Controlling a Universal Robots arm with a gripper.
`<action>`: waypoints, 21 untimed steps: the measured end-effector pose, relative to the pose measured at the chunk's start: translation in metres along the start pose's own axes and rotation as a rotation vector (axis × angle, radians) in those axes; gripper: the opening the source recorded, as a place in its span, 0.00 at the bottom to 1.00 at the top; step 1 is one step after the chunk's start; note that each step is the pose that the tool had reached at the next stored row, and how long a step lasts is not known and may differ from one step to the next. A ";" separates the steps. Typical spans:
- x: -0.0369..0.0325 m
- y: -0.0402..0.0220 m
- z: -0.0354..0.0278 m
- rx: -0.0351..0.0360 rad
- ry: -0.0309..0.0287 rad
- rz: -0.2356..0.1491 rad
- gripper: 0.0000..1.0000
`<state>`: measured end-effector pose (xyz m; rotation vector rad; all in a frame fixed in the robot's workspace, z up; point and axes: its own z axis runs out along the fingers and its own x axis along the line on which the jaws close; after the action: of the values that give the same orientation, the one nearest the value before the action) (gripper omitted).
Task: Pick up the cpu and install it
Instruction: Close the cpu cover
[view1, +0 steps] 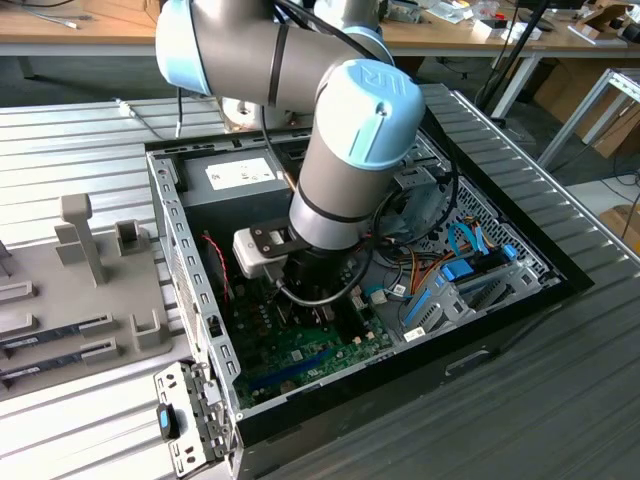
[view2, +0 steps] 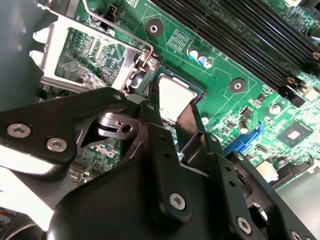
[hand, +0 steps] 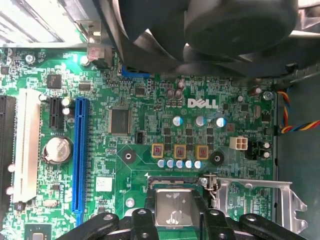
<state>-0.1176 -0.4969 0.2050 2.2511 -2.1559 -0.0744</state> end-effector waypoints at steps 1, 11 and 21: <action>0.0007 0.0001 -0.0001 -0.0001 0.0000 0.002 0.39; -0.0018 -0.0001 0.0001 0.0000 -0.0001 0.002 0.39; -0.0018 -0.0001 0.0001 0.0000 -0.0002 0.002 0.13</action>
<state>-0.1175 -0.4951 0.2049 2.2495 -2.1577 -0.0746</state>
